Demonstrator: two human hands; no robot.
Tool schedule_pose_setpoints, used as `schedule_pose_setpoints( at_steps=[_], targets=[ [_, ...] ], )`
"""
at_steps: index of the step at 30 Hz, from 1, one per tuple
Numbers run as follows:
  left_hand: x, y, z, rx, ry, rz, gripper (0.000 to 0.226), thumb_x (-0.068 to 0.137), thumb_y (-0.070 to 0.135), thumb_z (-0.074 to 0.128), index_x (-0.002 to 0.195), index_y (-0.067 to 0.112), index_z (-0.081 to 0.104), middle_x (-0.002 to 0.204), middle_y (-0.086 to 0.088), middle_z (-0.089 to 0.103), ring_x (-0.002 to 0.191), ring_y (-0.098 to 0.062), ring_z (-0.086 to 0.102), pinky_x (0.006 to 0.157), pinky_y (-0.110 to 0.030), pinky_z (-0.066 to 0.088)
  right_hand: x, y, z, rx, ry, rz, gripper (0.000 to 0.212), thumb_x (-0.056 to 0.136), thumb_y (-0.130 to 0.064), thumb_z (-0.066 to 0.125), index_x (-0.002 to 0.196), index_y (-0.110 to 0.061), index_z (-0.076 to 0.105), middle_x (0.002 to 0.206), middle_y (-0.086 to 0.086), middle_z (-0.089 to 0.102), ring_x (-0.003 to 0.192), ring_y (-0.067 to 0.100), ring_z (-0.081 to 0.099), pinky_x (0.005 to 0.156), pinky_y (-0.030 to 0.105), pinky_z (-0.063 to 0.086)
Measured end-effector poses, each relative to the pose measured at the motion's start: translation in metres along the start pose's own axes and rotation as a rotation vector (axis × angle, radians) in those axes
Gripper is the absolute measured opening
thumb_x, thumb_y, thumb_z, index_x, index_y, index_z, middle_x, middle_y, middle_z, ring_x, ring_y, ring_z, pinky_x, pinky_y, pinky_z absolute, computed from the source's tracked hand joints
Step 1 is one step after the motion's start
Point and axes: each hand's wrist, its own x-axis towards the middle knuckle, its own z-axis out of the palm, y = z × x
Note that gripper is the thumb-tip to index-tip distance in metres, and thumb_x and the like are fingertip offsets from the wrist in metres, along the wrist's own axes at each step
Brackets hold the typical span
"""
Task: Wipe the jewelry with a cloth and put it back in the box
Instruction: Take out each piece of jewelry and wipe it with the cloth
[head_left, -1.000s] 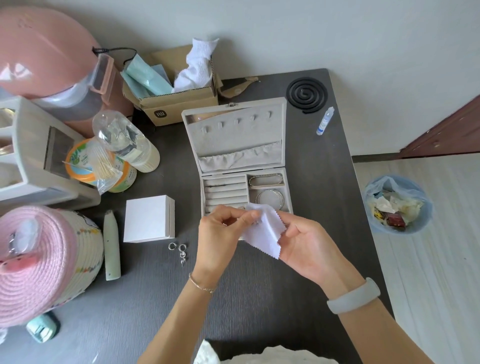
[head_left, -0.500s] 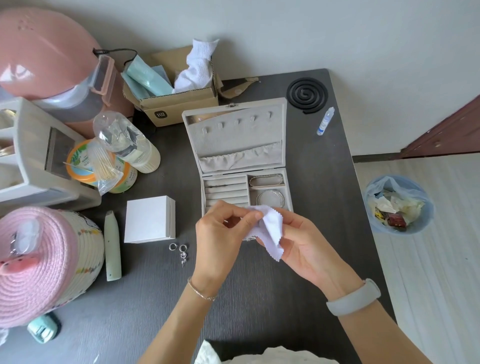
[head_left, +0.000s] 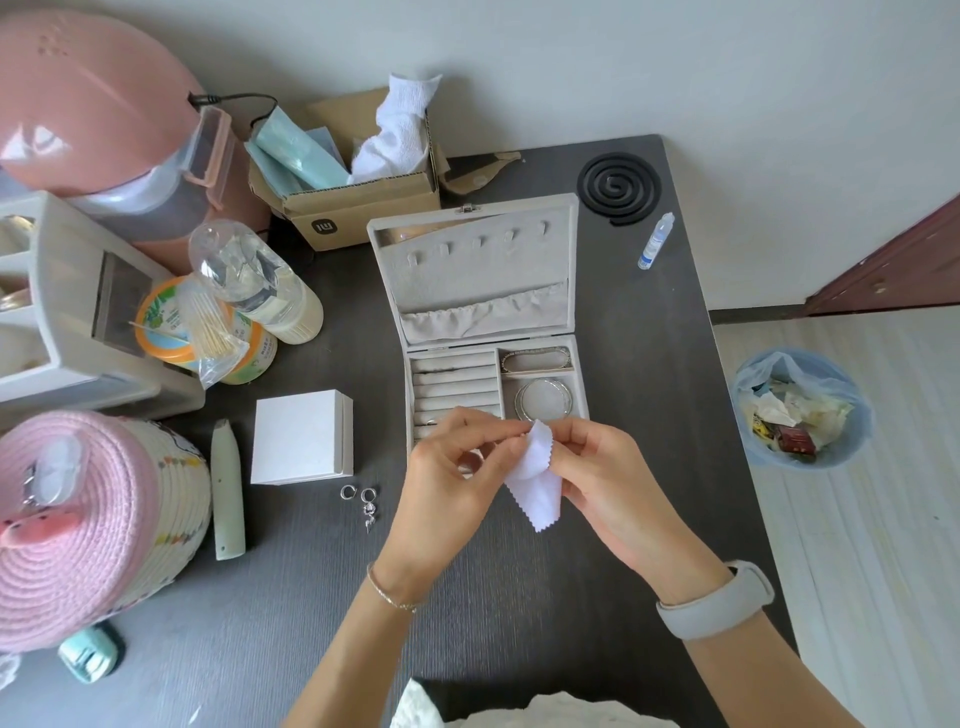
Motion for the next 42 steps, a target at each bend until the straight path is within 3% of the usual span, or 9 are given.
schedule_pose_setpoints(
  at_steps=[3, 12, 16, 20, 24, 26, 33, 37, 42],
  targets=[
    [-0.001, -0.005, 0.000, -0.002, -0.012, -0.011, 0.021, 0.076, 0.027, 0.061, 0.083, 0.045, 0.070, 0.087, 0.014, 0.064, 0.080, -0.012, 0.060, 0.075, -0.030, 0.051, 0.000, 0.001, -0.002, -0.019, 0.001, -0.031, 0.013, 0.082, -0.013, 0.061, 0.084, -0.001, 0.067, 0.080, 0.016, 0.064, 0.077, 0.025, 0.060, 0.076, 0.037, 0.052],
    [-0.003, -0.008, 0.001, 0.012, 0.075, 0.109, 0.009, 0.071, 0.037, 0.061, 0.074, 0.041, 0.069, 0.081, 0.012, 0.064, 0.072, -0.009, 0.059, 0.064, -0.017, 0.046, -0.006, 0.001, -0.001, -0.121, 0.003, -0.110, 0.019, 0.086, -0.014, 0.058, 0.073, -0.021, 0.069, 0.059, -0.014, 0.068, 0.061, 0.001, 0.062, 0.058, 0.013, 0.048],
    [-0.003, -0.007, 0.003, -0.029, 0.117, 0.081, 0.008, 0.071, 0.038, 0.059, 0.070, 0.040, 0.067, 0.079, 0.016, 0.063, 0.070, -0.005, 0.058, 0.064, -0.019, 0.047, -0.003, 0.008, -0.001, -0.145, 0.058, -0.084, 0.019, 0.087, -0.012, 0.056, 0.071, -0.007, 0.064, 0.061, 0.002, 0.059, 0.062, 0.016, 0.052, 0.060, 0.028, 0.041],
    [-0.003, -0.007, 0.001, 0.004, 0.126, 0.077, 0.010, 0.070, 0.039, 0.058, 0.067, 0.037, 0.067, 0.078, 0.011, 0.064, 0.066, -0.007, 0.057, 0.062, -0.018, 0.045, 0.000, 0.012, -0.005, -0.190, 0.155, -0.172, 0.030, 0.091, -0.011, 0.052, 0.072, 0.012, 0.059, 0.058, 0.020, 0.055, 0.064, 0.032, 0.047, 0.064, 0.026, 0.040],
    [-0.003, -0.011, 0.000, 0.147, 0.072, 0.118, 0.008, 0.072, 0.028, 0.061, 0.066, 0.028, 0.066, 0.075, 0.006, 0.062, 0.062, -0.010, 0.052, 0.058, -0.016, 0.041, -0.005, 0.004, -0.003, -0.290, -0.001, -0.269, 0.016, 0.087, -0.010, 0.058, 0.076, -0.018, 0.068, 0.069, -0.002, 0.068, 0.071, 0.010, 0.062, 0.070, 0.018, 0.046],
    [-0.004, -0.014, -0.001, 0.205, 0.067, 0.148, 0.008, 0.074, 0.019, 0.060, 0.070, 0.024, 0.064, 0.075, 0.006, 0.061, 0.062, -0.010, 0.051, 0.057, -0.017, 0.041, -0.004, 0.006, -0.003, -0.363, -0.012, -0.277, 0.028, 0.084, -0.002, 0.058, 0.073, -0.028, 0.064, 0.069, -0.012, 0.065, 0.067, 0.004, 0.058, 0.063, 0.011, 0.044],
    [-0.013, -0.019, -0.007, 0.165, 0.063, 0.200, 0.010, 0.078, 0.026, 0.056, 0.071, 0.024, 0.064, 0.083, 0.007, 0.061, 0.070, -0.008, 0.055, 0.061, -0.011, 0.040, -0.001, 0.016, -0.003, -0.493, -0.064, -0.227, 0.030, 0.089, -0.009, 0.053, 0.072, -0.034, 0.054, 0.062, -0.018, 0.058, 0.063, -0.005, 0.053, 0.056, 0.009, 0.037],
    [-0.027, -0.044, -0.016, 0.201, 0.166, 0.089, 0.024, 0.079, 0.008, 0.067, 0.073, 0.031, 0.063, 0.076, 0.008, 0.062, 0.073, -0.010, 0.060, 0.064, -0.013, 0.046, 0.000, 0.026, -0.002, -0.410, 0.042, -0.208, 0.027, 0.089, -0.014, 0.055, 0.074, -0.036, 0.054, 0.073, -0.015, 0.060, 0.069, -0.010, 0.057, 0.059, 0.007, 0.041],
    [-0.054, -0.094, -0.046, 0.355, 0.357, -0.239, 0.020, 0.078, 0.008, 0.069, 0.071, 0.027, 0.065, 0.078, 0.001, 0.067, 0.066, -0.012, 0.062, 0.063, -0.008, 0.046, 0.001, 0.028, -0.009, -0.307, 0.048, -0.123, 0.024, 0.090, -0.019, 0.054, 0.069, -0.011, 0.064, 0.049, -0.004, 0.061, 0.055, 0.013, 0.062, 0.064, 0.024, 0.049]
  ],
)
